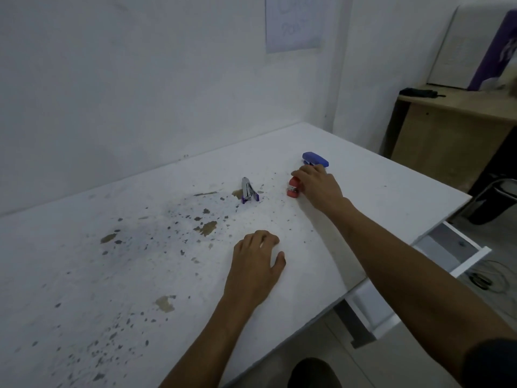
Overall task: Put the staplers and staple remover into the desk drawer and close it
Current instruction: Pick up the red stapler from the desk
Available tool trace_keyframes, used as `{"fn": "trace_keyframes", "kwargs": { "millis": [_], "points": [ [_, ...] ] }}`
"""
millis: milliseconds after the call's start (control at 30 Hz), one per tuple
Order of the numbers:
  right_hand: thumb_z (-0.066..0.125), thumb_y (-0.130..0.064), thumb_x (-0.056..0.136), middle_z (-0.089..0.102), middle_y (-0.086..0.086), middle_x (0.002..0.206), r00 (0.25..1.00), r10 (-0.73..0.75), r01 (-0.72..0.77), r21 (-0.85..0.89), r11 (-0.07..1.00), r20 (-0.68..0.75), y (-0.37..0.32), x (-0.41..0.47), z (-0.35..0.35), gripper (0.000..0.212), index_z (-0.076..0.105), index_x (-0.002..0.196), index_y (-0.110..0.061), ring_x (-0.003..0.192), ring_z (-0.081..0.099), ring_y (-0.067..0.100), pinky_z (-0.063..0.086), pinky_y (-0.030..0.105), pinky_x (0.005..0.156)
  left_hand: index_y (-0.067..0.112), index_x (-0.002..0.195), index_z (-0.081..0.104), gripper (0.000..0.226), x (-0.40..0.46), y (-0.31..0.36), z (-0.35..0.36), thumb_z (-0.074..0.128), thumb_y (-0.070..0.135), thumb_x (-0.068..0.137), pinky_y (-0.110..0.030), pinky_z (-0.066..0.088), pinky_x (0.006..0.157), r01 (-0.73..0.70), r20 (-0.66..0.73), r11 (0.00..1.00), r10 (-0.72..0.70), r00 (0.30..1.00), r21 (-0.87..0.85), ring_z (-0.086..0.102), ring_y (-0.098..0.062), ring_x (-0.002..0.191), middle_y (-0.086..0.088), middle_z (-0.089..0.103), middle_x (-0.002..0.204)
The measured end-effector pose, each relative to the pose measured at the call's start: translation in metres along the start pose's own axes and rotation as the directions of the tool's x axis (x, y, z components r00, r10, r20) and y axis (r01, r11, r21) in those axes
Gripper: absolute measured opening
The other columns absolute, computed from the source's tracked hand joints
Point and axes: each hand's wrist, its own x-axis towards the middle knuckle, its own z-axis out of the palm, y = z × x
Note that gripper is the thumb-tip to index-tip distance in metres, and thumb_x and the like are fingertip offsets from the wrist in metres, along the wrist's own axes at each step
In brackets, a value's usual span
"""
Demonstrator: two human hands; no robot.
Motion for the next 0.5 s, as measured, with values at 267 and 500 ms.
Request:
{"fn": "trace_keyframes", "kwargs": {
  "millis": [267,500],
  "points": [
    [0.061,-0.031,0.088,0.064,0.004,0.103,0.99,-0.103,0.104,0.002,0.995,0.092,-0.003,-0.014,-0.019,0.027,0.055,0.111,-0.018,0.082,0.053,0.015,0.042,0.028,0.071,0.024,0.116,0.052,0.045,0.001,-0.001,0.002,0.036,0.05,0.084,-0.038,0.036,0.104,0.013,0.01,1.0,-0.013,1.0,-0.008,0.047,-0.016,0.115,0.0,0.055,0.126],
    [0.056,-0.046,0.088,0.063,0.001,0.111,0.993,0.036,-0.061,0.23,0.971,0.113,-0.016,-0.058,-0.045,0.039,0.052,0.118,-0.022,0.085,0.053,0.014,0.042,0.025,0.076,0.028,0.128,0.042,0.051,-0.003,0.001,0.0,0.037,0.055,0.085,-0.033,0.016,0.112,0.069,0.065,0.994,-0.063,0.996,-0.084,0.034,-0.015,0.131,0.003,0.041,0.142]
  ]
}}
